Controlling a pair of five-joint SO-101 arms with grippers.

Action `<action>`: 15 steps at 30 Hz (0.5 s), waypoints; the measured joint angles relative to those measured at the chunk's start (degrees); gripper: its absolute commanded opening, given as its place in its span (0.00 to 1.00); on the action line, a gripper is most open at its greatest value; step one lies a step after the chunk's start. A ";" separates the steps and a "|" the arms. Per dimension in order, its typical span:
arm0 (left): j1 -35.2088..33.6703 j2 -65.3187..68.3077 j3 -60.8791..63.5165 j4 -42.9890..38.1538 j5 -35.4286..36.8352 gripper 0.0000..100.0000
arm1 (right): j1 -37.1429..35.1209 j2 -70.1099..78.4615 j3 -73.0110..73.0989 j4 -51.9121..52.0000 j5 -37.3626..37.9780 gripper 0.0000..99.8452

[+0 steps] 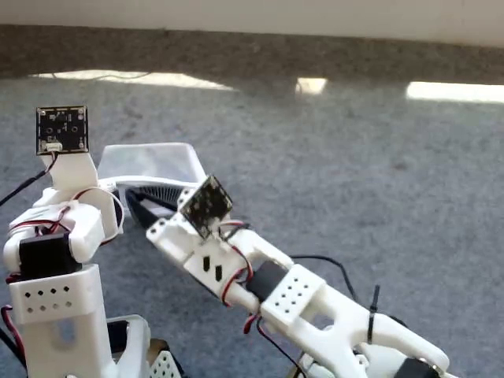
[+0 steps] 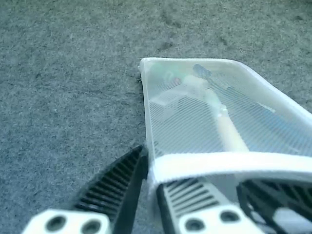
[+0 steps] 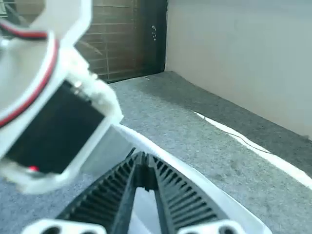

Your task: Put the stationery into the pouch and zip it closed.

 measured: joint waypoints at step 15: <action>-0.97 0.09 0.00 -0.09 0.09 0.01 | 7.21 2.90 -22.33 46.51 1.14 0.01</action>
